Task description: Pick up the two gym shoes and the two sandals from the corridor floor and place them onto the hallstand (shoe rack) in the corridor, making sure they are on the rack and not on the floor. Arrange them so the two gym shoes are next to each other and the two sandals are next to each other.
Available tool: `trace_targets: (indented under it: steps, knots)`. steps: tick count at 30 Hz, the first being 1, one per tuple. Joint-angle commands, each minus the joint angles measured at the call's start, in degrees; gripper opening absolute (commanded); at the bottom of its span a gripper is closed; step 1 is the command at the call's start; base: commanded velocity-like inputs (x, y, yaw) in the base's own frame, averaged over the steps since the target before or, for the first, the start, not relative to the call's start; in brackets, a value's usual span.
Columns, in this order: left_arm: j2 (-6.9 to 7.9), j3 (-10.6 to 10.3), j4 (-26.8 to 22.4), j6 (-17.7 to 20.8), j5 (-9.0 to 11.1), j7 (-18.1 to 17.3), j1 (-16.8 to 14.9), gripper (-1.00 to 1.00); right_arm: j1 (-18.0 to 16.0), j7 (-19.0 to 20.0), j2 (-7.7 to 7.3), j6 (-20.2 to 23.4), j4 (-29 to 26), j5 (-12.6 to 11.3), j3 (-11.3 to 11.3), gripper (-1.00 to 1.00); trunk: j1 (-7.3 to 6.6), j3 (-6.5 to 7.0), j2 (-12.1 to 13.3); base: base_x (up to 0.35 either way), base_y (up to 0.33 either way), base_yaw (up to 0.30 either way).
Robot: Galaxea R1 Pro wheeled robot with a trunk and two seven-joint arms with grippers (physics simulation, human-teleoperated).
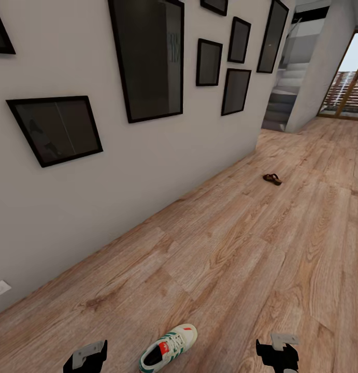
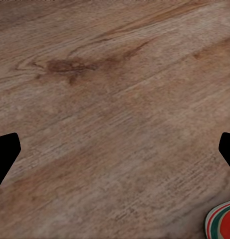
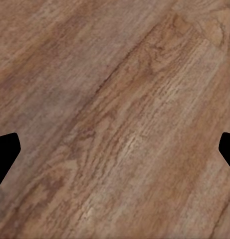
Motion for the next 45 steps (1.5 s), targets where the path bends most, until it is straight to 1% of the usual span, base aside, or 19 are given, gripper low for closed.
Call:
trace_targets:
  steps: [1, 11, 29, 36, 45]
  knots:
    - [0.00, 0.03, 0.04, -0.16, 0.18, -0.05, -0.03, 1.00, -0.04, -0.18, 0.00, -0.17, 0.07, 0.61, -0.45, 1.00, -0.01, -0.04, -0.02, 0.000, 0.000, 0.000]
    - [0.00, 0.03, 0.04, -0.16, 0.18, -0.05, -0.03, 1.00, -0.04, -0.18, 0.00, -0.17, 0.09, 0.63, -0.46, 1.00, -0.01, 0.14, -0.02, 0.000, 0.000, -0.061]
    - [0.00, 0.03, 0.04, -0.16, 0.18, -0.04, -0.03, 1.00, -0.04, -0.18, 0.00, -0.17, 0.10, 0.63, -0.46, 1.00, -0.01, 1.11, -0.02, -0.002, 0.000, -0.177]
    - [0.00, 0.03, 0.04, -0.16, 0.18, -0.04, -0.03, 1.00, -0.04, -0.18, 0.00, -0.17, 0.10, 0.63, -0.46, 1.00, -0.01, 1.48, -0.02, -0.175, 0.000, -0.169]
    - [0.03, 0.13, 0.04, -0.16, 0.18, -0.04, -0.03, 1.00, -0.04, -0.18, 0.00, -0.17, 0.10, 0.63, -0.46, 1.00, -0.01, 1.60, -0.02, -0.152, 0.000, -0.044]
